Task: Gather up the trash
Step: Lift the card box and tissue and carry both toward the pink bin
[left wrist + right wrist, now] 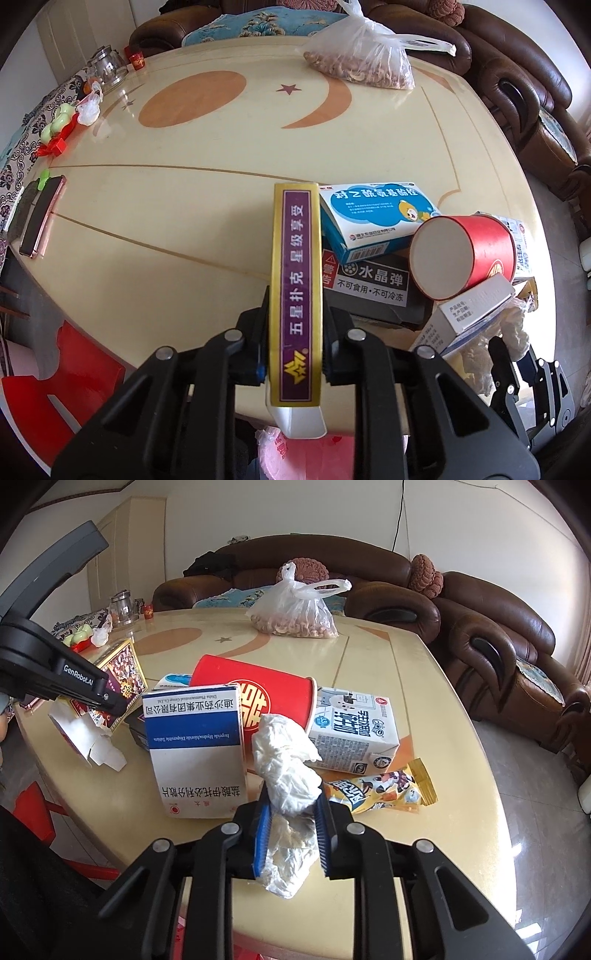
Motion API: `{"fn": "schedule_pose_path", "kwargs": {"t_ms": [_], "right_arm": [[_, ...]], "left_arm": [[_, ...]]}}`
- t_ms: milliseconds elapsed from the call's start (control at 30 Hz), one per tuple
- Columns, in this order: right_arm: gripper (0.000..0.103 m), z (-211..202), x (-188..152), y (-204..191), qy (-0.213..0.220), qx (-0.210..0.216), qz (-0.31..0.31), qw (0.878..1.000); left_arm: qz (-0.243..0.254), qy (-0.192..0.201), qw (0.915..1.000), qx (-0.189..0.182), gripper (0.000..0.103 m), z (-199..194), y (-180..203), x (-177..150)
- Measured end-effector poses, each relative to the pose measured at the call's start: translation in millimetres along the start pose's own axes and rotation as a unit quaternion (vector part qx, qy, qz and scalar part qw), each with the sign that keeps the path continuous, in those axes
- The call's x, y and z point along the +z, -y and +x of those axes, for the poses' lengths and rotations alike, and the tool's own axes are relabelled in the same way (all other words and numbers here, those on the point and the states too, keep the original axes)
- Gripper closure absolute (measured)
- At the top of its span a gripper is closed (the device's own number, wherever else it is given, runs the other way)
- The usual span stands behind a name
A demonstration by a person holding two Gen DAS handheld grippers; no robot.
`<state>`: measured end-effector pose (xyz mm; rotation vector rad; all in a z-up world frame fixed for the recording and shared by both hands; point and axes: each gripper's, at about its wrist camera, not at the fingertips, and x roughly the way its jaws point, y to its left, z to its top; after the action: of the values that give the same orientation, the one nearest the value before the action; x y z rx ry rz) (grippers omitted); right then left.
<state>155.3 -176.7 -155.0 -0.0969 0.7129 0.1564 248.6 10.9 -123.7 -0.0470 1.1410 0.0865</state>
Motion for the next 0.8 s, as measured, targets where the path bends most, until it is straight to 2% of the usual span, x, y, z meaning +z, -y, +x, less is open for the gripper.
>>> {"fn": "schedule_pose_path", "kwargs": {"t_ms": [533,800], "right_arm": [[0.081,-38,6,-9,0.021,-0.022,0.006,1.000],[0.081,-76,13,-18,0.041,-0.040,-0.002,0.998]], "left_arm": [[0.024,0.030,0.9993,-0.002,0.082,-37,-8,-22],[0.038,0.047,0.9981,-0.012,0.082,-63,-12,-39]]}}
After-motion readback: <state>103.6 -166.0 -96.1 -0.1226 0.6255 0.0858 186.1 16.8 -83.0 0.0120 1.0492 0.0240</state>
